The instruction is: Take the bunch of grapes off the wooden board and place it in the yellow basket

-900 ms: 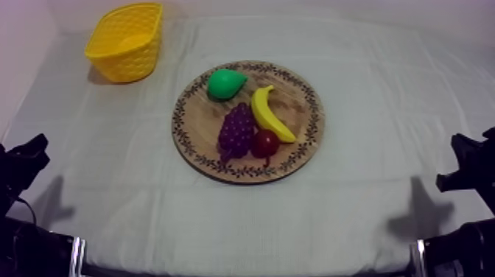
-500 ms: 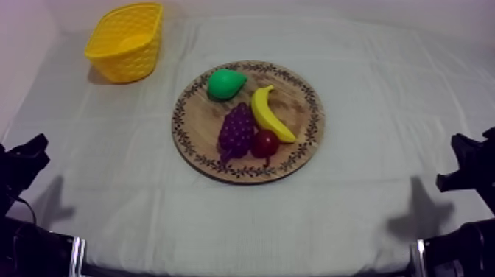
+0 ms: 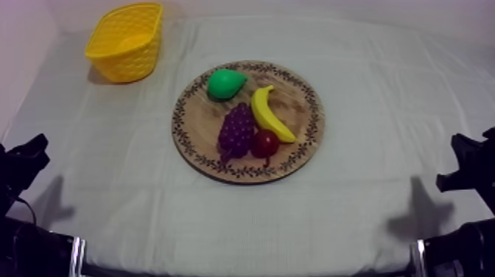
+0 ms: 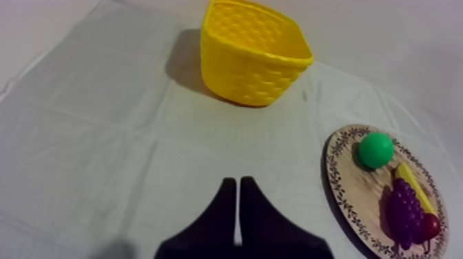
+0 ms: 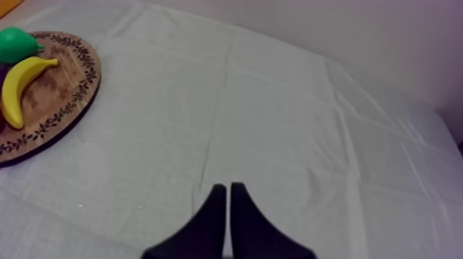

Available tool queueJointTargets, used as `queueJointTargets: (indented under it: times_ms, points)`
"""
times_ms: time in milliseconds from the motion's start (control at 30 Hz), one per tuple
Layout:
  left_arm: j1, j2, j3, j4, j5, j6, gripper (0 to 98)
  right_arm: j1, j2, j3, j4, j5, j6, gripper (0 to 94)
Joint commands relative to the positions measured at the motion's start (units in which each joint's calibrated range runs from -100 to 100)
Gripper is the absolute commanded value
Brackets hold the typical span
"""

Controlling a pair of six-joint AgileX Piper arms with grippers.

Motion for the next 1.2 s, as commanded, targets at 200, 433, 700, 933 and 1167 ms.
queueJointTargets:
  times_ms: [200, 433, 700, 933, 1167]
  points:
    - [0.0, 2.2, -2.1, 2.17, -4.8, -4.0, 0.0, 0.0, 0.0, 0.0, 0.0, 0.0, 0.0, 0.3]
    - [0.5, 14.1, -18.2, 2.48, -3.3, -6.6, 0.0, 0.0, 0.0, 0.0, 0.0, 0.0, 0.0, 0.3]
    - [3.2, 28.2, -39.6, 2.55, 1.3, -8.6, 0.0, 0.0, 0.0, 0.0, 0.0, 0.0, 0.0, 0.3]
    - [4.9, 37.5, -52.6, 3.28, 5.3, -11.4, 0.0, 0.0, 0.0, 0.0, 0.0, 0.0, 0.0, 0.3]
    - [7.5, 47.8, -64.2, 3.38, 12.2, -14.1, 0.0, 0.0, 0.0, 0.0, 0.0, 0.0, 0.0, 0.3]
